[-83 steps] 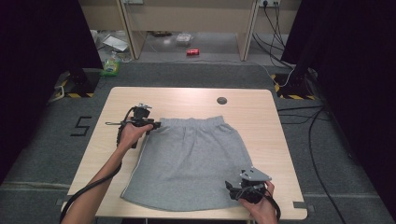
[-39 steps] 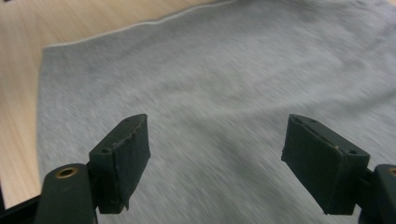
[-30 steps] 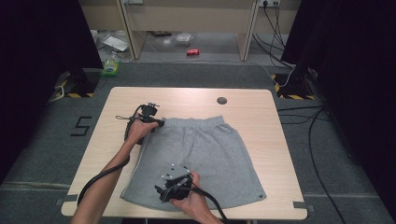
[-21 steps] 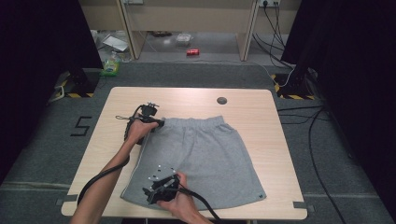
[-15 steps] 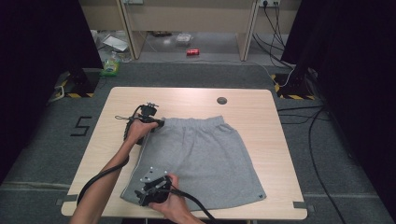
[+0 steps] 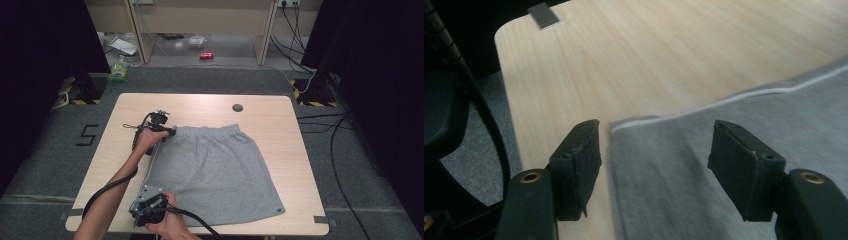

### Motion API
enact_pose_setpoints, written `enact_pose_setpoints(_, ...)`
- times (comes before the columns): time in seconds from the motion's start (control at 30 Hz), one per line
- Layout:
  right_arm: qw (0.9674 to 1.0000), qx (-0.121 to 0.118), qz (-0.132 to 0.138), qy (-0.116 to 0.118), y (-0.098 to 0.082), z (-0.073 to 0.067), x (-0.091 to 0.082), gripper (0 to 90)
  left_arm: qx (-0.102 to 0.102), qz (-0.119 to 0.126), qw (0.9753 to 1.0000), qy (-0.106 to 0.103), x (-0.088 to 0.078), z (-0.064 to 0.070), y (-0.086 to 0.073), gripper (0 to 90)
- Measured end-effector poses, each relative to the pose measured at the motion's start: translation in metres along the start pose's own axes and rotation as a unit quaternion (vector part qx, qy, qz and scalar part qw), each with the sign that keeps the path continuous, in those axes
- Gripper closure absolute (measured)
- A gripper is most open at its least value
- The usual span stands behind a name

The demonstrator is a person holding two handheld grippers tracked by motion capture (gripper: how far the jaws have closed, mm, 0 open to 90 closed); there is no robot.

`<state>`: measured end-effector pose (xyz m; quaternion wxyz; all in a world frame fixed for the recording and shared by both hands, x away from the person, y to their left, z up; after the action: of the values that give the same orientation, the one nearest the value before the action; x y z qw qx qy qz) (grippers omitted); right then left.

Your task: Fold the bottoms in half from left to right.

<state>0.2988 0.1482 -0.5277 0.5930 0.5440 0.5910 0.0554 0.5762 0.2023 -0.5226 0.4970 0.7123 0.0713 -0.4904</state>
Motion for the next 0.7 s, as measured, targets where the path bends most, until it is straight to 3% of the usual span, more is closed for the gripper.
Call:
enact_pose_setpoints(0.03, 1.0, -0.001, -0.004, 0.002, -0.001, -0.002, 0.002, 39.4, 0.001, 0.0, 1.0, 0.0, 0.0, 0.0, 0.0, 77.6)
enact_pose_setpoints(0.07, 0.9998, -0.02, -0.005, 0.004, -0.001, -0.002, 0.005, 40.6, 0.001, 0.0, 1.0, 0.0, 0.0, 0.0, 0.0, 77.6)
enact_pose_setpoints(0.1, 0.9999, -0.009, -0.013, 0.003, -0.003, -0.005, 0.006, 41.5, 0.001, 0.0, 1.0, 0.001, 0.0, 0.0, 0.0, 77.6)
enact_pose_setpoints(0.17, 0.9998, -0.012, -0.017, -0.001, -0.005, -0.007, 0.009, 43.4, 0.001, 0.0, 1.0, 0.001, 0.0, 0.0, 0.0, 77.6)
enact_pose_setpoints(0.4, 0.9985, -0.049, -0.014, -0.02, -0.009, -0.011, 0.015, 51.1, 0.001, 0.002, 1.0, -0.001, 0.0, 0.0, 0.0, 77.5)
enact_pose_setpoints(0.7, 0.9986, -0.049, -0.008, -0.015, -0.006, -0.003, 0.014, 82.4, -0.001, 0.001, 1.0, -0.001, 0.0, 0.0, 0.0, 77.4)
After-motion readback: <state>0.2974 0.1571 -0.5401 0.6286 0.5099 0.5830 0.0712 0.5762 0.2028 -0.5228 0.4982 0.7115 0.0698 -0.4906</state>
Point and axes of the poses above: each handheld gripper's, and its own axes: x roughly forward along the jaws, y roughly out of its top, z roughly to its right, the point moved 3 cm from there along x, roughly forward along the jaws, and after that the axes turned 15 degrees about x, right-handed, at the moved point
